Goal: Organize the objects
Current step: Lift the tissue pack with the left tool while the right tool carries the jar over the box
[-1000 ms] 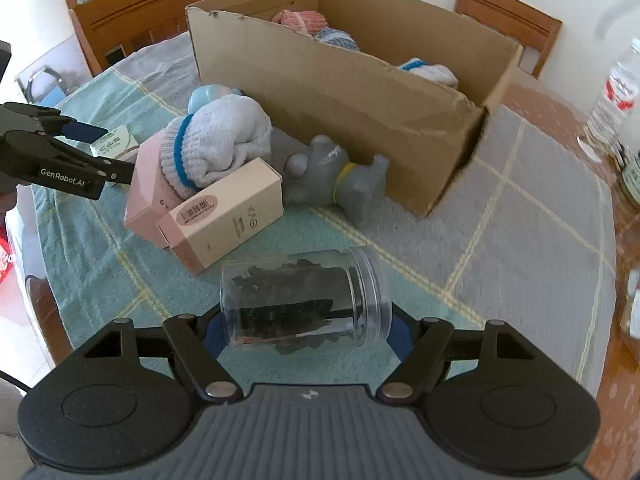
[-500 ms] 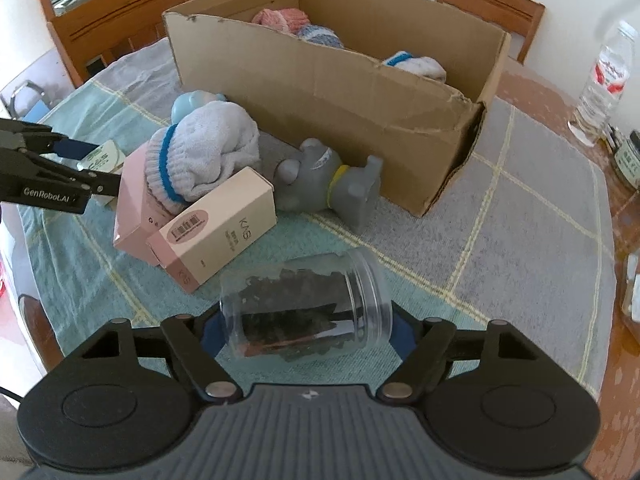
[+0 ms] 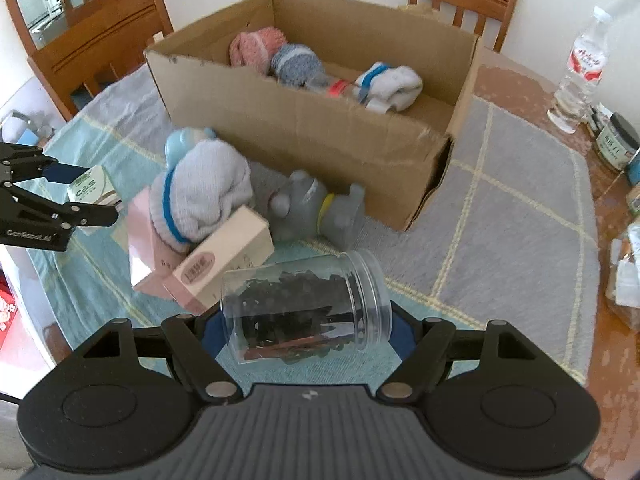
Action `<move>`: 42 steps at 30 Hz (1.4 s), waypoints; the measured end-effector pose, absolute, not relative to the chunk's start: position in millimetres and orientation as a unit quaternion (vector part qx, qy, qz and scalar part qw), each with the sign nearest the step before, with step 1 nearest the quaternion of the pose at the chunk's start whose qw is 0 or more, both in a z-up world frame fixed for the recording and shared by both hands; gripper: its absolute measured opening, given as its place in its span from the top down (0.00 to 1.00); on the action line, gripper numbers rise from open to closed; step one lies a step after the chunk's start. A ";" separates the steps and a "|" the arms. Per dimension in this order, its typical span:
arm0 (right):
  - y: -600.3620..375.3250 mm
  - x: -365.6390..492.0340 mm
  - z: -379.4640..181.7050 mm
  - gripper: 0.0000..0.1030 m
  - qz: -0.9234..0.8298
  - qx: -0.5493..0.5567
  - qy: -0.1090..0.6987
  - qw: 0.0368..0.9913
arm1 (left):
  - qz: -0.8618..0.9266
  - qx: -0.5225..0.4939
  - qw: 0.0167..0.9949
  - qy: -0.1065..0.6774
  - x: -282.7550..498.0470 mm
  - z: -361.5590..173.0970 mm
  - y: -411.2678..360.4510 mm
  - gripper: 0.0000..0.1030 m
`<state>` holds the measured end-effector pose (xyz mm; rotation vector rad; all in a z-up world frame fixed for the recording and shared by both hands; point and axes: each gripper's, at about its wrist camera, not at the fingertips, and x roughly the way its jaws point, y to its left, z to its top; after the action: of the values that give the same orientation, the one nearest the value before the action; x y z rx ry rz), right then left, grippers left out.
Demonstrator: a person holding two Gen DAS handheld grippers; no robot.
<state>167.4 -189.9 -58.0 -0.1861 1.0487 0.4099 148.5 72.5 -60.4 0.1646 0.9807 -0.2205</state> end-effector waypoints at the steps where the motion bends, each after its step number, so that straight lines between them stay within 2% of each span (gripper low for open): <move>1: -189.6 167.8 -53.0 0.21 0.193 -0.088 0.495 0.843 | -0.115 0.082 0.873 0.467 147.5 -52.3 71.2 0.38; 18: -167.4 197.4 32.6 0.21 0.197 -0.105 0.427 0.876 | -0.180 0.085 0.894 0.402 225.1 32.3 61.4 0.38; 27: -168.9 238.3 50.8 0.21 0.176 -0.085 0.406 0.893 | -0.179 0.092 0.901 0.384 293.6 40.6 49.9 0.38; 36: -171.2 279.0 36.9 0.21 0.149 -0.073 0.417 0.894 | -0.176 0.095 0.903 0.381 348.9 36.9 35.6 0.38; 37: -171.3 280.8 35.9 0.18 0.147 -0.072 0.415 0.895 | -0.178 0.095 0.902 0.381 354.8 36.1 33.1 0.38; 40: -174.7 280.8 37.7 0.00 0.135 -0.059 0.407 0.902 | -0.180 0.097 0.900 0.385 370.1 31.7 25.8 0.38; 42: -178.7 277.6 40.6 0.00 0.130 -0.047 0.397 0.907 | -0.178 0.098 0.899 0.388 380.1 27.5 19.5 0.38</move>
<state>277.6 -178.7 40.6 -0.0980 0.8204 0.2683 380.1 19.5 27.5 0.2033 0.8037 -0.3692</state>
